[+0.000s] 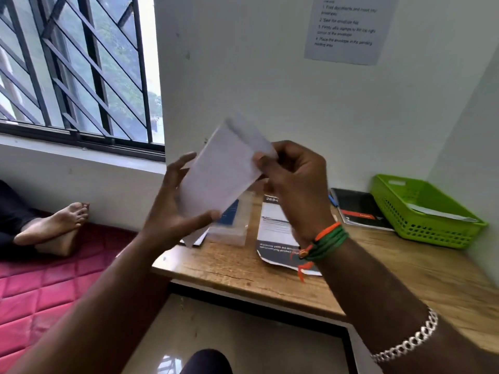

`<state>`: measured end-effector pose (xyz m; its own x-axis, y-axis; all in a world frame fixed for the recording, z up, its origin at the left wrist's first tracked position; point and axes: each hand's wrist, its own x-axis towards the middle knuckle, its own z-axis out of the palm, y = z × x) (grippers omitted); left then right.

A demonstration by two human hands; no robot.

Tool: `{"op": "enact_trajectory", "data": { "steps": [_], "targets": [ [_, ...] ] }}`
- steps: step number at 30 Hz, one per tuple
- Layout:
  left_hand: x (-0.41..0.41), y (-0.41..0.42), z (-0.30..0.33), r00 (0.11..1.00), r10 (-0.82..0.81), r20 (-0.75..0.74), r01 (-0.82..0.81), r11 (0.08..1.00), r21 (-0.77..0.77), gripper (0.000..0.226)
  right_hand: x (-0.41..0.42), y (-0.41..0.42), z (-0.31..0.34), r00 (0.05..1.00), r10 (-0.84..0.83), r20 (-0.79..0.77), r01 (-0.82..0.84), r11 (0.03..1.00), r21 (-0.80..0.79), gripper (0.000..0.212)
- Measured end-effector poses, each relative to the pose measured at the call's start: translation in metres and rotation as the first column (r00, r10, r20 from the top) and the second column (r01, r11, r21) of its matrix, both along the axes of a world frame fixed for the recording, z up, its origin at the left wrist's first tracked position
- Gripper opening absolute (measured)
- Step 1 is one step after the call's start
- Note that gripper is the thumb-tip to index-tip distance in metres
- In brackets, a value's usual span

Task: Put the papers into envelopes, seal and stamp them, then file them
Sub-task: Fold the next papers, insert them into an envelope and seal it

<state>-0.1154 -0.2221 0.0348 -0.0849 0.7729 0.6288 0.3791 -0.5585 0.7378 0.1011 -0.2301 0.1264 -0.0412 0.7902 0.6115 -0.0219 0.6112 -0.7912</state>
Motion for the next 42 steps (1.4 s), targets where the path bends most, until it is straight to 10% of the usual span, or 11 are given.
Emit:
{"op": "enact_trajectory", "data": {
  "steps": [6, 11, 16, 26, 36, 42],
  "targets": [
    [0.083, 0.039, 0.034, 0.753, 0.473, -0.457, -0.397, 0.881, 0.259, 0.114, 0.056, 0.05, -0.023, 0.966, -0.118, -0.231, 0.069, 0.975, -0.21, 0.011],
    [0.119, 0.095, 0.015, 0.562, 0.356, -0.747, -0.325, 0.925, 0.196, 0.106, 0.108, 0.107, -0.078, 0.958, -0.264, 0.113, 0.283, 0.935, -0.215, 0.067],
    [0.134, 0.136, -0.002, 0.428, 0.255, -0.867, -0.319, 0.94, 0.119, 0.107, 0.138, 0.149, -0.088, 0.972, -0.17, 0.159, 0.216, 0.917, -0.335, 0.029],
    [0.146, 0.181, -0.015, 0.552, 0.015, -0.834, -0.227, 0.965, -0.133, 0.125, 0.15, 0.177, -0.104, 0.985, -0.174, -0.002, 0.142, 0.808, -0.572, 0.021],
    [0.154, 0.173, -0.024, 0.706, 0.083, -0.703, -0.097, 0.995, 0.02, 0.103, 0.153, 0.18, -0.105, 0.984, -0.154, -0.086, 0.061, 0.753, -0.655, 0.014],
    [0.149, 0.171, -0.025, 0.656, 0.073, -0.751, -0.089, 0.996, 0.018, 0.114, 0.154, 0.18, -0.11, 0.995, -0.101, -0.021, 0.067, 0.789, -0.611, 0.013]
  ]
}}
